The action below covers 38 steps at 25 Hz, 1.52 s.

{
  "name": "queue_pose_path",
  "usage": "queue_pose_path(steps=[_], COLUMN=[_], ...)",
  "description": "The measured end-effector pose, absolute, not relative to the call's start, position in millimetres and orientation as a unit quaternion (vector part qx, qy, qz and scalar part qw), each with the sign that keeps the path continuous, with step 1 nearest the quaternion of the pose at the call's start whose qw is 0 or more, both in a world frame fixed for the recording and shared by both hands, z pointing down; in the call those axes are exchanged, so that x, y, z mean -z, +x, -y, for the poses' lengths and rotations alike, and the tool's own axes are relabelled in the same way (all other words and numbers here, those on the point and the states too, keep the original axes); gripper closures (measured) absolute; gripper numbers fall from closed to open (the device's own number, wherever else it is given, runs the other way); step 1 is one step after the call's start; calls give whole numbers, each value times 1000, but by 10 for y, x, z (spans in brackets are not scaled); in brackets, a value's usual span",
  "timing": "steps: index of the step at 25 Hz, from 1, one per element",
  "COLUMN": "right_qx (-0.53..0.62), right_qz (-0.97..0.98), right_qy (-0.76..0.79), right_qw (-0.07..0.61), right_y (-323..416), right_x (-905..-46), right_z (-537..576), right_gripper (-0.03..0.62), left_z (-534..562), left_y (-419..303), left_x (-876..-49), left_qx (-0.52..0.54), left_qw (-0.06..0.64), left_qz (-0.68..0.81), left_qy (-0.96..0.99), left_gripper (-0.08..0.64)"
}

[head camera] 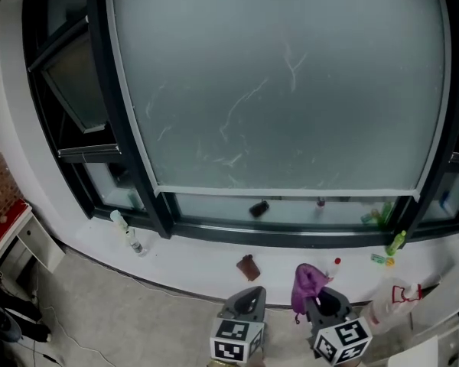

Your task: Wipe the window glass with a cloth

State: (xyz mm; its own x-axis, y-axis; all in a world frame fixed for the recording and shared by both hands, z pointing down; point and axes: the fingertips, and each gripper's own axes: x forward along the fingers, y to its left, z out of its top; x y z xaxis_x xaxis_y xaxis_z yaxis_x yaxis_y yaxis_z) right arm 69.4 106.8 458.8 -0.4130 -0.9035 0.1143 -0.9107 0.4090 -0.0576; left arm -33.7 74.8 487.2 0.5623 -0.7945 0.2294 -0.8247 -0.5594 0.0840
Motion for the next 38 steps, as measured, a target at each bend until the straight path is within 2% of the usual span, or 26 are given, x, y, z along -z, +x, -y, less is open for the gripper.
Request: queue_pose_path(steps=[19, 29, 38], right_qx=[-38, 1, 94], right_qz=[824, 825, 827], right_qy=[565, 564, 554], right_qw=[20, 23, -16], right_y=[679, 573, 453], right_x=[-4221, -4026, -2853], right_z=[1361, 2301, 3374], right_gripper=[534, 534, 534], left_z=[1704, 2467, 2774], left_y=[-289, -335, -430], left_x=[-4605, -4565, -4577], left_qx=[-99, -103, -102], left_qw=[75, 75, 88], left_qz=[425, 416, 427], left_qy=[897, 900, 894], left_gripper=[555, 555, 555])
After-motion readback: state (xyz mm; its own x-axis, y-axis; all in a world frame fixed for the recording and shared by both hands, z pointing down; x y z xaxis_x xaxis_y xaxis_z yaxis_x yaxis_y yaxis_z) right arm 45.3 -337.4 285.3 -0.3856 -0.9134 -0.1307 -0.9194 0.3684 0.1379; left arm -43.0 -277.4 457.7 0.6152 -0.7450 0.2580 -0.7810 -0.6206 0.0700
